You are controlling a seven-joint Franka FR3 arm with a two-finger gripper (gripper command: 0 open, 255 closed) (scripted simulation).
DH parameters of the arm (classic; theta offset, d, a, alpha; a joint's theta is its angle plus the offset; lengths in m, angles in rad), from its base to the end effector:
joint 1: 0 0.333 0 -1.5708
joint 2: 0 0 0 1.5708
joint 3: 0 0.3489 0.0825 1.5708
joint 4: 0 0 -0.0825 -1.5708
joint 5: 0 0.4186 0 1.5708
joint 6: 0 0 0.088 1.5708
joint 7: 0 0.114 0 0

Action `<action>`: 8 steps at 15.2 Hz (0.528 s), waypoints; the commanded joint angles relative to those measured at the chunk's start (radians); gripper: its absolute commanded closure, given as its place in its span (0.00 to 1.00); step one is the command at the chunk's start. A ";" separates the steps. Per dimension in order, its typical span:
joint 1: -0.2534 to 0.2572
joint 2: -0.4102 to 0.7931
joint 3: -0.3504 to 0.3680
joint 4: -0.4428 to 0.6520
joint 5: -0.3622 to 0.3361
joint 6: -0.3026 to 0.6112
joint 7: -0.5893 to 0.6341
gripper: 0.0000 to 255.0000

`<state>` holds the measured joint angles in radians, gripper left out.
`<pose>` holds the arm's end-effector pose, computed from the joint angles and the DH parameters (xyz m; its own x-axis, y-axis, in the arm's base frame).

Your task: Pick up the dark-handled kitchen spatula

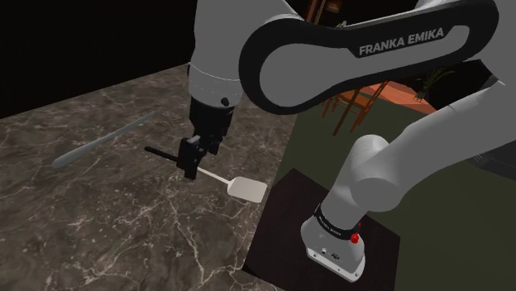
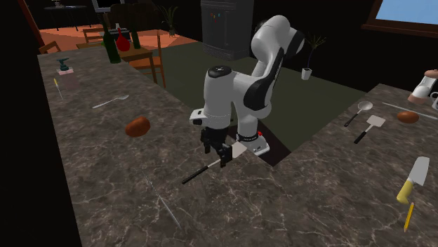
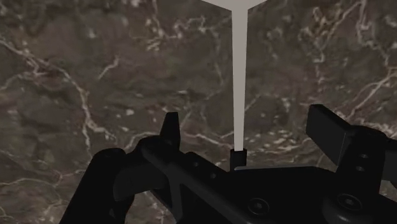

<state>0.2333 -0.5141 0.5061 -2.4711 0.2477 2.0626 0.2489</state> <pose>0.3022 0.3061 0.4629 0.9441 0.3229 0.0657 0.3237 -0.9462 -0.0004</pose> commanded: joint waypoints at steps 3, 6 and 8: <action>0.000 0.007 0.005 -0.012 0.001 0.020 0.001 1.00; -0.001 0.008 0.005 -0.012 0.001 0.020 0.001 1.00; -0.001 0.009 0.005 -0.011 0.001 0.020 0.001 1.00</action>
<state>0.2324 -0.5057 0.5110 -2.4824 0.2483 2.0828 0.2496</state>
